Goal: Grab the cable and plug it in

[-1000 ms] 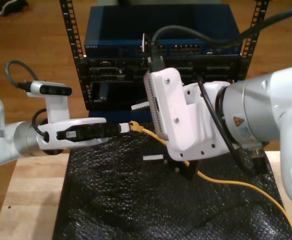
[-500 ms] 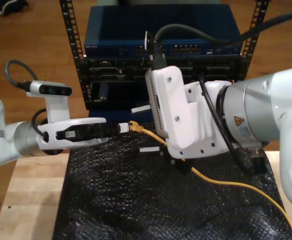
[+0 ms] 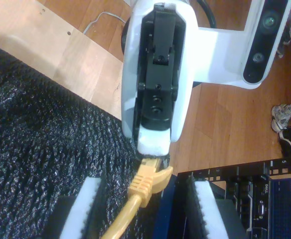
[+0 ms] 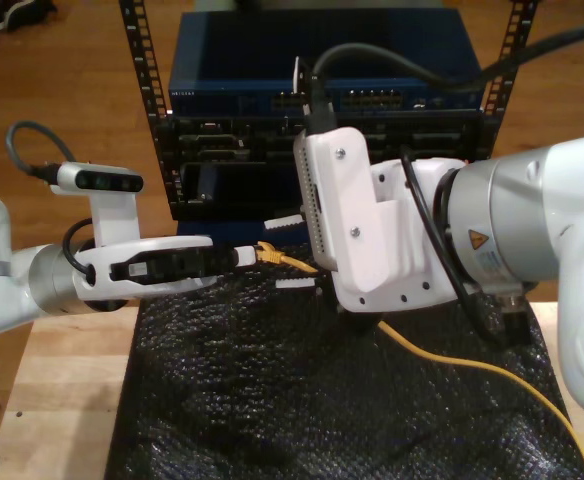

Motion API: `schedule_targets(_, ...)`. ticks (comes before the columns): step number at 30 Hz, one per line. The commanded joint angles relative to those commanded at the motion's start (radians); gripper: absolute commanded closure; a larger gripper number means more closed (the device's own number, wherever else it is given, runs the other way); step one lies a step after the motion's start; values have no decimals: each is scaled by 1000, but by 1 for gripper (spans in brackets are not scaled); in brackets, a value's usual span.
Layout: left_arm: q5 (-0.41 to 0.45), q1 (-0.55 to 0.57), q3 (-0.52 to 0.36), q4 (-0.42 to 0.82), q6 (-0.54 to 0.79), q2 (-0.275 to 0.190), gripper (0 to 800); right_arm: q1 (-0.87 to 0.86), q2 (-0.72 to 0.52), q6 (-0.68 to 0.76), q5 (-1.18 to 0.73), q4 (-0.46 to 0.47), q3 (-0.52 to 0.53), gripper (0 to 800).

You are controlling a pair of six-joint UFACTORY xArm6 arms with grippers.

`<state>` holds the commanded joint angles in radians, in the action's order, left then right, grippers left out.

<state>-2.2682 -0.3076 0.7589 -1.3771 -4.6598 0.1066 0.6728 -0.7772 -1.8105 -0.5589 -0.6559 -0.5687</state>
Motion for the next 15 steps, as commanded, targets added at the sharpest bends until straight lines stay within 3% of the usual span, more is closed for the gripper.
schedule_targets(15,-8,3,-2,0,0,2,795,2,0,5,-2,-2,0,439)
